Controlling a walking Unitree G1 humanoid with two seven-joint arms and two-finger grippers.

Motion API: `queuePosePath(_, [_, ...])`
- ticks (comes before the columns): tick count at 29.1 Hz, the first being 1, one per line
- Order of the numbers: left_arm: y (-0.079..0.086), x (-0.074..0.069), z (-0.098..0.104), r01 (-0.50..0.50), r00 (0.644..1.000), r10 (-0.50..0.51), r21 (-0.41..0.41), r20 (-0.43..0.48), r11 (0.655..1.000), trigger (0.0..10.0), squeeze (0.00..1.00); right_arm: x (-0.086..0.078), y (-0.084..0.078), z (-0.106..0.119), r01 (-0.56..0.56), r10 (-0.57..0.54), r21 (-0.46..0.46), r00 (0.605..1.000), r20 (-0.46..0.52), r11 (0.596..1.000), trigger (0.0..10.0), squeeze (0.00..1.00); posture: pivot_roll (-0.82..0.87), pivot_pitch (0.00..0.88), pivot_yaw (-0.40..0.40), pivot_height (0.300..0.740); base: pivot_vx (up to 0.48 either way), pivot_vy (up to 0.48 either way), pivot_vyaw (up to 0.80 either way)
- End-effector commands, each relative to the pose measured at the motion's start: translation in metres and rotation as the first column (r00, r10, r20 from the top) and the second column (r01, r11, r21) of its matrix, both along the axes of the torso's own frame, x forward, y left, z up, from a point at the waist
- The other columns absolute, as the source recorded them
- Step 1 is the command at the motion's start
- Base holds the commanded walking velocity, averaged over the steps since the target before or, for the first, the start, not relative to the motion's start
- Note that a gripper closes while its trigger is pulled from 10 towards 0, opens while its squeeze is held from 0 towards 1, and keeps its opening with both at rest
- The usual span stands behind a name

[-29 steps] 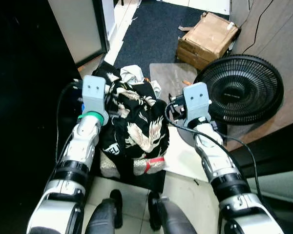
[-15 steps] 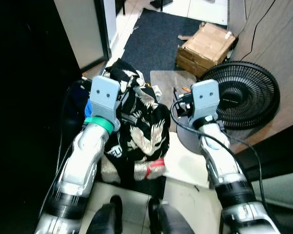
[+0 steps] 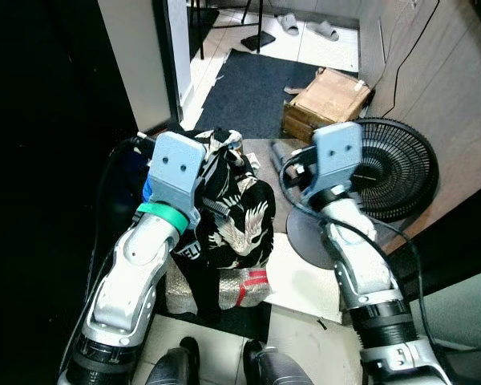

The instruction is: Clothes washing

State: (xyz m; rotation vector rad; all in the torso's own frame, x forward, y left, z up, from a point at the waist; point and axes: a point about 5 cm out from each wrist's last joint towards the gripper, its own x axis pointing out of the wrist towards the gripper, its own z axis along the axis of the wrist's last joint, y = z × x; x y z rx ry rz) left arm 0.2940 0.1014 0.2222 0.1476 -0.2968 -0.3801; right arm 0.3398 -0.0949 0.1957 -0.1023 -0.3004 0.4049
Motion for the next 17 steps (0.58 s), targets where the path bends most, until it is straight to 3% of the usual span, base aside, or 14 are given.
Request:
queuePosePath(1, [-0.004,-0.002,0.0,0.004,1.0,-0.004,-0.009,-0.022,1.0,10.0,0.0,-0.004,0.012,-0.022,-0.161,0.161,0.009,0.978,-0.132,0.987,10.0,0.0,-0.02,0.075,0.027,0.74,0.0,0.0,0.0])
queuePosePath(5, [-0.007,-0.002,0.003,0.001,1.0,-0.001,-0.027,-0.021,1.0,10.0,0.0,-0.007,0.023,-0.04,-0.299,0.298,0.029,0.924,-0.239,0.954,10.0,0.0,-0.02,0.074,0.019,0.74,0.0,0.0,0.0])
queuePosePath(7, [-0.008,-0.002,0.005,0.0,1.0,-0.001,-0.032,-0.016,0.999,10.0,0.0,-0.007,0.024,-0.048,-0.314,0.303,-0.001,0.915,-0.268,0.949,10.0,0.0,-0.02,0.077,0.013,0.74,0.0,0.0,0.0])
queuePosePath(10, [-0.008,0.0,0.01,-0.005,1.0,0.005,-0.049,-0.007,0.999,10.0,0.0,-0.012,0.03,-0.07,-0.407,0.347,-0.138,0.88,-0.326,0.903,10.0,0.0,-0.01,0.081,0.01,0.74,0.0,0.0,0.0])
queuePosePath(17, [-0.007,0.0,0.01,-0.01,1.0,0.01,-0.049,-0.007,0.999,10.0,0.0,-0.014,0.04,-0.066,-0.463,0.404,-0.139,0.858,-0.317,0.875,10.0,0.0,0.0,0.088,0.005,0.74,0.0,0.0,0.0])
